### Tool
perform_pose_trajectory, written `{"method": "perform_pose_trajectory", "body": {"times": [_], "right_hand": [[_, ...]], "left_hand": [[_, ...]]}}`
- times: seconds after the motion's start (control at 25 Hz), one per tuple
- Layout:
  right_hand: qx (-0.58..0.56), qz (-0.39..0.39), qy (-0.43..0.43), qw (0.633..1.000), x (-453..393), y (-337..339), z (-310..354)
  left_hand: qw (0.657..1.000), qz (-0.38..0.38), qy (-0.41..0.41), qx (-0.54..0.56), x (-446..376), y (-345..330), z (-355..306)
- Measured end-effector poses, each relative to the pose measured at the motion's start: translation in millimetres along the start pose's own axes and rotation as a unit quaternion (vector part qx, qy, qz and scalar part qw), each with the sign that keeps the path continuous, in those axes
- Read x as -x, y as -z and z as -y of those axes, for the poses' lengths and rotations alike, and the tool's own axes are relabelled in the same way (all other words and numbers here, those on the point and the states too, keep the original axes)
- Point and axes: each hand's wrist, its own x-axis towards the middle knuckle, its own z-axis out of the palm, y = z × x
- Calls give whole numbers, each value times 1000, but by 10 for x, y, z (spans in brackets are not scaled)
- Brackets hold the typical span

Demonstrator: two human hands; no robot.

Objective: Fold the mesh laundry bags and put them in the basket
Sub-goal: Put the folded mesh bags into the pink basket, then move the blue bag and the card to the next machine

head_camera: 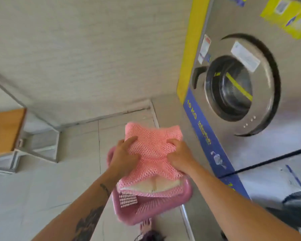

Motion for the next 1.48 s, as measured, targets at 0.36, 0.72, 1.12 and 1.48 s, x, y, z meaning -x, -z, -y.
{"method": "perform_pose_trajectory", "body": {"times": [0.36,0.72,1.12,1.48], "right_hand": [[70,98,-116,986,-1154,-1523,-1363],[154,123,-87,977,-1407,-1561,-1951],[105,-8,-54,993,138,112,-454],[119,-227,35,966,2262,2121,675]], "left_hand": [[988,83,114,-61,-882,-1183,2006],[976,135,117,-128,-990,-1378,2476],[983,153,-89,-45,-203,-336,246],[904,215,-370,8,736,205,-2334]]}}
